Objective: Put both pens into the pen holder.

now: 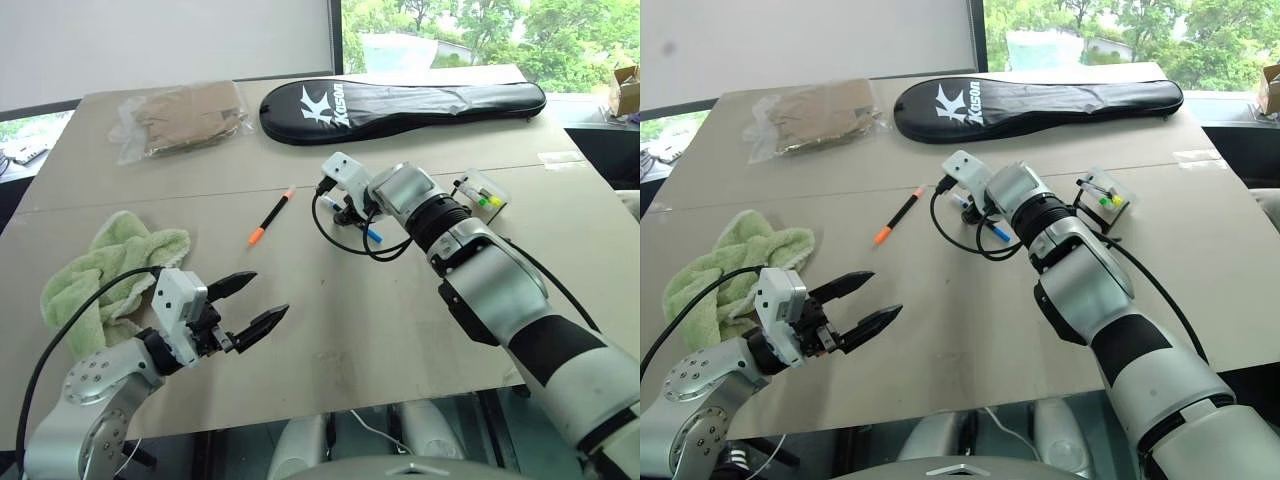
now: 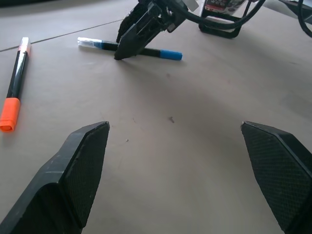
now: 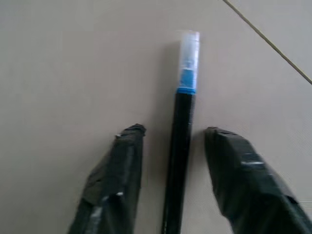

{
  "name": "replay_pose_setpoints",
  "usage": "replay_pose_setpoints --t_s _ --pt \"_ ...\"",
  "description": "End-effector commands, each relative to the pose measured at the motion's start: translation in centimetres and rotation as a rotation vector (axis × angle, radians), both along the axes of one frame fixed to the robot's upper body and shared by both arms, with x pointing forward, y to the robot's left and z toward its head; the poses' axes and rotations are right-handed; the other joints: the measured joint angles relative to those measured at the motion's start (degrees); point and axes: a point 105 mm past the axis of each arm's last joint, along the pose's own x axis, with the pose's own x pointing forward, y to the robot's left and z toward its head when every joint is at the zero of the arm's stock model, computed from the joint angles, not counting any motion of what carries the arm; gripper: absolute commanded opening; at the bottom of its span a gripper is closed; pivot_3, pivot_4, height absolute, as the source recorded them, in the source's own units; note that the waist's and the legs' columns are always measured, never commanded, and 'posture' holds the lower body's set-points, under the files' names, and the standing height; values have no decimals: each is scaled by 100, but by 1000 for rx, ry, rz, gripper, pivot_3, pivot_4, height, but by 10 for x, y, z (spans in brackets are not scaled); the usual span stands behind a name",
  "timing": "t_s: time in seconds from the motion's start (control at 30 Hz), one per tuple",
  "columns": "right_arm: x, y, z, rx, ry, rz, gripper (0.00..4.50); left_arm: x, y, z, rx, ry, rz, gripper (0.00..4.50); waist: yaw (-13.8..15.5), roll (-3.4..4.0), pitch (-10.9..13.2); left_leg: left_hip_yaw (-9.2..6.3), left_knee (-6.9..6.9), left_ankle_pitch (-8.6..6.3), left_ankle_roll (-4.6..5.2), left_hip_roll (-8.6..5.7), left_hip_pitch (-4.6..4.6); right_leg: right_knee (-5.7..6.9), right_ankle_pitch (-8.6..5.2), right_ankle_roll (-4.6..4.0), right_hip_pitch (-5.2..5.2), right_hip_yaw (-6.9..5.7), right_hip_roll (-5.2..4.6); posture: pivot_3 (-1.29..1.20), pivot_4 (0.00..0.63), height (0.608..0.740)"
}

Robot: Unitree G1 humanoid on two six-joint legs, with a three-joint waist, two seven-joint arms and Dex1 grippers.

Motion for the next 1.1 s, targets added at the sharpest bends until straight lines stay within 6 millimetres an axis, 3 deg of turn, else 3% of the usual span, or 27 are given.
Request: replay_pose_setpoints --t_s 0.03,0.07,0.13,0.27,0.37,0.47,0.6,0.73,1.1 --pt "5 -14 -5 -41 -8 -19 382 -2 -3 5 1 -35 1 4500 22 1 1 1 1 0 0 0 6 4 0 0 5 3 0 0 150 740" --pt "7 -15 -2 -28 -17 -20 17 -1 -3 6 -8 -36 13 4500 42 1 1 3 2 1 -1 0 10 10 0 0 6 7 -1 0 150 740" --pt "13 -12 11 63 -56 -25 17 1 -1 8 -25 -43 34 4500 72 1 1 3 5 3 -4 -1 14 20 0 0 7 8 -1 0 150 740" --pt "24 -23 71 298 -311 41 17 5 -3 15 -58 -66 61 4500 168 1 2 2 10 3 -4 -2 -4 33 0 0 -8 9 -2 0 150 740" --pt "-4 -46 125 589 -521 158 17 6 -6 15 -72 -67 76 4500 178 -1 1 -13 24 2 -4 -2 -56 34 0 1 -38 -10 -3 0 150 740" --pt "-24 -91 154 621 -800 83 17 13 -6 16 -110 -70 115 4500 180 -1 1 -11 17 2 -3 0 -64 40 0 1 -42 -16 -5 0 150 740" --pt "-55 -137 170 690 -941 16 17 24 -8 22 -132 -86 127 4500 172 -2 0 -5 20 2 -3 2 -57 33 0 1 -38 -16 -3 0 150 740" --pt "-66 -154 178 639 -1021 -10 17 31 -17 27 -131 -91 73 4500 151 0 1 17 22 3 -2 5 -28 44 0 0 -25 7 5 0 150 740" --pt "-63 -185 125 447 -1040 1 17 13 -66 59 -99 -167 -323 4500 228 -4 1 28 18 2 -1 6 -8 38 0 1 -6 23 5 0 150 740"
